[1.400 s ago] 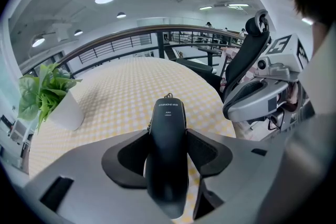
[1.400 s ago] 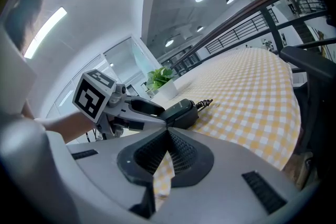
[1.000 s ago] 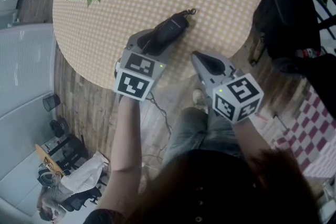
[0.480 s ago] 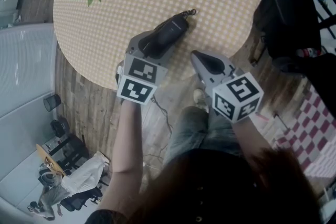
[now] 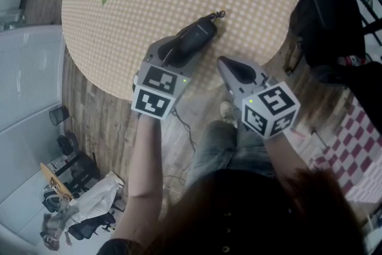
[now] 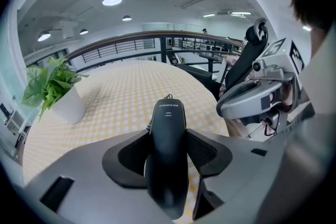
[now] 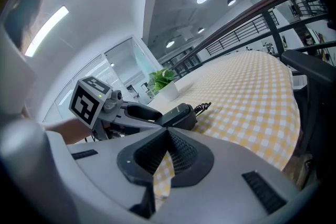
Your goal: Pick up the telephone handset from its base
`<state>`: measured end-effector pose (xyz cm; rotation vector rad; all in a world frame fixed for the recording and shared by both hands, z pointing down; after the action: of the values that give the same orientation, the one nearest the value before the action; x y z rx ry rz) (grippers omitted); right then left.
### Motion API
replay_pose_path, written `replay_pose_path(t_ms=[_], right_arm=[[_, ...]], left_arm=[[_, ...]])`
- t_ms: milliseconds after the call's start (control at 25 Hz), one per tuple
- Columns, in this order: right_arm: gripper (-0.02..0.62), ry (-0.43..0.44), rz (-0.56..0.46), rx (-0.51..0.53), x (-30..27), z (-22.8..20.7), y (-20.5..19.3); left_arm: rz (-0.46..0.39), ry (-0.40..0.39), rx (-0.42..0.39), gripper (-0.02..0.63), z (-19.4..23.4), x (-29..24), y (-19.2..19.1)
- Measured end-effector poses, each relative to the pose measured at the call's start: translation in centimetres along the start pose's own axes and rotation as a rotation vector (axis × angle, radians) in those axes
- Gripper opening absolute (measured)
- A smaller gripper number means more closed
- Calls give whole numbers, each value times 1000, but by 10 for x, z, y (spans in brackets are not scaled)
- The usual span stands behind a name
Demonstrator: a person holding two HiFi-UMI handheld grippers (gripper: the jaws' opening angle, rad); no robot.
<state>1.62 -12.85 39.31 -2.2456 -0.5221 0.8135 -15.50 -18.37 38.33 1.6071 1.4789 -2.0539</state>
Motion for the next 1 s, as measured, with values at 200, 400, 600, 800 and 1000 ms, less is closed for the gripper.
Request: replay_pose_path(t_ms=[200, 400, 600, 800, 1000], right_arm=[[8, 0, 1, 1, -1, 1, -1], [9, -4, 10, 2, -1, 0, -2], [9, -2, 12, 7, -2, 1, -2], [9, -26, 21, 10, -7, -2, -1], [8, -34, 16, 25, -20, -6, 7]], left_arm=[[-4, -12, 33, 230, 0, 3, -1], [77, 32, -90, 230, -6, 2, 1], [30, -7, 1, 230, -4, 1, -1], [43, -9, -18, 230, -5, -1, -2], [33, -12, 1, 230, -4, -2, -2]])
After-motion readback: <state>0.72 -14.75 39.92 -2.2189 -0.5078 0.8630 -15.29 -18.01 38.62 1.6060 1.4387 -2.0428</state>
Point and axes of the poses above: the fingertips, and each gripper's own axes: x backward along the fingers, z to its left, y out of its top, the point moved 9 cm from there along x, backward along the fingers, and after that the axes turned 2 degrees about -x, right-handed, at the moved point
